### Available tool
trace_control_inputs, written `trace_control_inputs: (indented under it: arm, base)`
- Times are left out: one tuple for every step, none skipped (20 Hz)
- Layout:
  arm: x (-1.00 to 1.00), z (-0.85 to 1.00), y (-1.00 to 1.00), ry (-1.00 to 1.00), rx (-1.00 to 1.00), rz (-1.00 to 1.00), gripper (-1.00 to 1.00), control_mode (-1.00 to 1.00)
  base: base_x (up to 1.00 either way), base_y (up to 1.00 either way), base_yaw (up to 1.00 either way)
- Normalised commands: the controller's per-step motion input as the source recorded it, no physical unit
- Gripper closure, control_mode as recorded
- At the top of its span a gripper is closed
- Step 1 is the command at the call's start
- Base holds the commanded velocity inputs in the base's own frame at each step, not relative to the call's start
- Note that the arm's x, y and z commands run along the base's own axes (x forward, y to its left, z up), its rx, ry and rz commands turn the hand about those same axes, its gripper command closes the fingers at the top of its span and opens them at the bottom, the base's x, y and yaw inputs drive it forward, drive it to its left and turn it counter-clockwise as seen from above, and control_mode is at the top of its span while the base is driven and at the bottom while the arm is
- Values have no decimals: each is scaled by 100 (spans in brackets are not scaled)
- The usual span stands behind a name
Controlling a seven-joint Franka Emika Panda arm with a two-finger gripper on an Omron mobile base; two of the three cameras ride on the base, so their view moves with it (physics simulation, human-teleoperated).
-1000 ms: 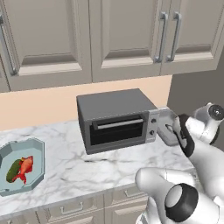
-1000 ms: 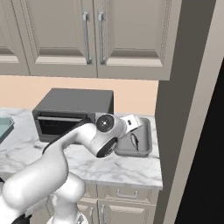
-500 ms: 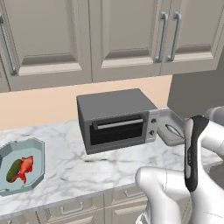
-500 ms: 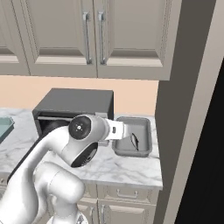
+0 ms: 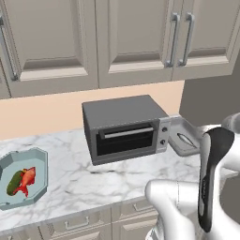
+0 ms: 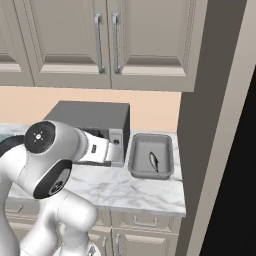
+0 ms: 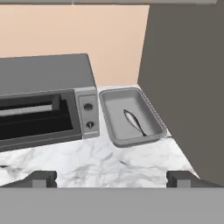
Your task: Place one cucumber and one fish in each tupperware on the nearby counter, to pack two identical lunches.
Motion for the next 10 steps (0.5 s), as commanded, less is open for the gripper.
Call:
trace_control_inputs:
  arm:
    - [-56, 0, 6, 0, -20, 0, -100, -100]
    - [-65, 0, 0, 0, -24, 2, -100, -100]
    - [0, 0, 0, 0, 0, 0, -100, 100]
    - [0, 0, 0, 0, 0, 0, -100, 100]
    - [0, 0, 0, 0, 0, 0, -100, 100]
    - [0, 0, 0, 0, 0, 0, -100, 100]
    - [0, 0, 0, 0, 0, 0, -100, 100]
    - [0, 0, 0, 0, 0, 0, -100, 100]
    - [0, 0, 0, 0, 0, 0, -100, 100]
    - [0, 0, 0, 0, 0, 0, -100, 100]
  base:
    - [0, 0, 0]
    - [0, 0, 0]
    - [-73, -6, 6]
    - [-58, -30, 8]
    - [-46, -42, 11]
    - [-28, -44, 13]
    - [-14, -43, 16]
    - [0, -55, 17]
    - [-2, -64, 17]
    - [0, -66, 17]
